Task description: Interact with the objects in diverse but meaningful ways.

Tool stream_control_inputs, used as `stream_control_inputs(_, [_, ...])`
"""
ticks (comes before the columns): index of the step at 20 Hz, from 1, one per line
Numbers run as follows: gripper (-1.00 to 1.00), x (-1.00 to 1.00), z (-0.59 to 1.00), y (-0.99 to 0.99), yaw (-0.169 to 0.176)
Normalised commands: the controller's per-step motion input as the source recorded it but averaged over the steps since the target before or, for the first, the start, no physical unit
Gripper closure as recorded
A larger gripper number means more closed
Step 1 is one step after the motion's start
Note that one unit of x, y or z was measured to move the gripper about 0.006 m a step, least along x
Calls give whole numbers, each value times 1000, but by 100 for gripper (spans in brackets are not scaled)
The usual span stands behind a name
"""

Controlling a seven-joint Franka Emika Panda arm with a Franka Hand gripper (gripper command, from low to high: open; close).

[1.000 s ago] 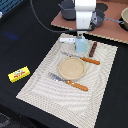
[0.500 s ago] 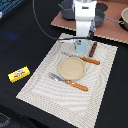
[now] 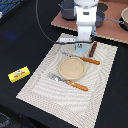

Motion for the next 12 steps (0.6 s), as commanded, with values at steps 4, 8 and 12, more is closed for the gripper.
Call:
stream_control_inputs(4, [100,263,-252,61,56])
stream_control_inputs(8, [100,136,-280,5,48])
stream_control_inputs(12, [100,45,-186,0,31])
